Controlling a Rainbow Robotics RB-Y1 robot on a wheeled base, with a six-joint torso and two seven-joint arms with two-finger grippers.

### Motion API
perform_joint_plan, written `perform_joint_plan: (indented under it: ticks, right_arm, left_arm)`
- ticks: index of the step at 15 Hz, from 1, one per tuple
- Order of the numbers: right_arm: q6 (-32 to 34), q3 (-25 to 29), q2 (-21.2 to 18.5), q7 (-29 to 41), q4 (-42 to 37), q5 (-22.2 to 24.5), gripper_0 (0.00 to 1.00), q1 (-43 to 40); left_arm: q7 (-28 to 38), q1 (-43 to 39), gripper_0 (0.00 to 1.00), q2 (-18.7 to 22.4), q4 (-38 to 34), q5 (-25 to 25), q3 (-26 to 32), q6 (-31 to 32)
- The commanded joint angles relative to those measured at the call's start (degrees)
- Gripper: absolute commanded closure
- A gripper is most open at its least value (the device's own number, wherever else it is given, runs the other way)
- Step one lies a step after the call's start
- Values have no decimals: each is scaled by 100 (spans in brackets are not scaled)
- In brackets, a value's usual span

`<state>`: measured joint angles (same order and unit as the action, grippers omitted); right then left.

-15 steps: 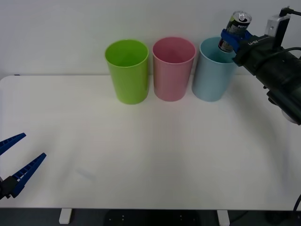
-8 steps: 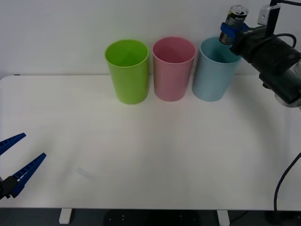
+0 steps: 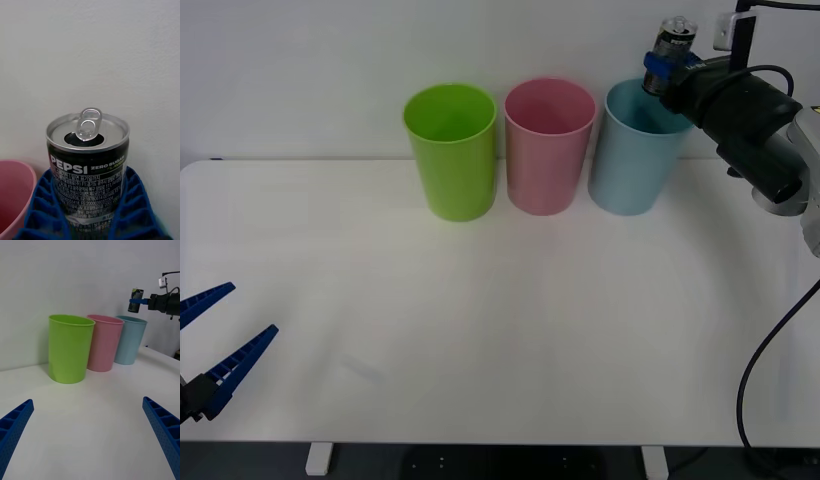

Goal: Grasp the object on the table and drop it into the matching bin: aluminum can to the light blue bin, PET bottle to the pink bin.

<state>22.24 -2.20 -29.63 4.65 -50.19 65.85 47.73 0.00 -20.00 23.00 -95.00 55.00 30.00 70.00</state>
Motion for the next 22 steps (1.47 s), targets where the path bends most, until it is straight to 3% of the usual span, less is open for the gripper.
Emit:
perform_joint_plan:
  ticks: [1,12,22]
  right_arm:
    - [17,0,1,-122,0,16,0,0]
    - [175,18,1,-272,-149,-116,0,-88]
    - [307,18,-8,-254,-2680,-151,0,-2118]
  left_arm:
    - [0,0,0,0,0,0,0,0]
    - [0,0,0,0,0,0,0,0]
    - [0,0,0,0,0,0,0,0]
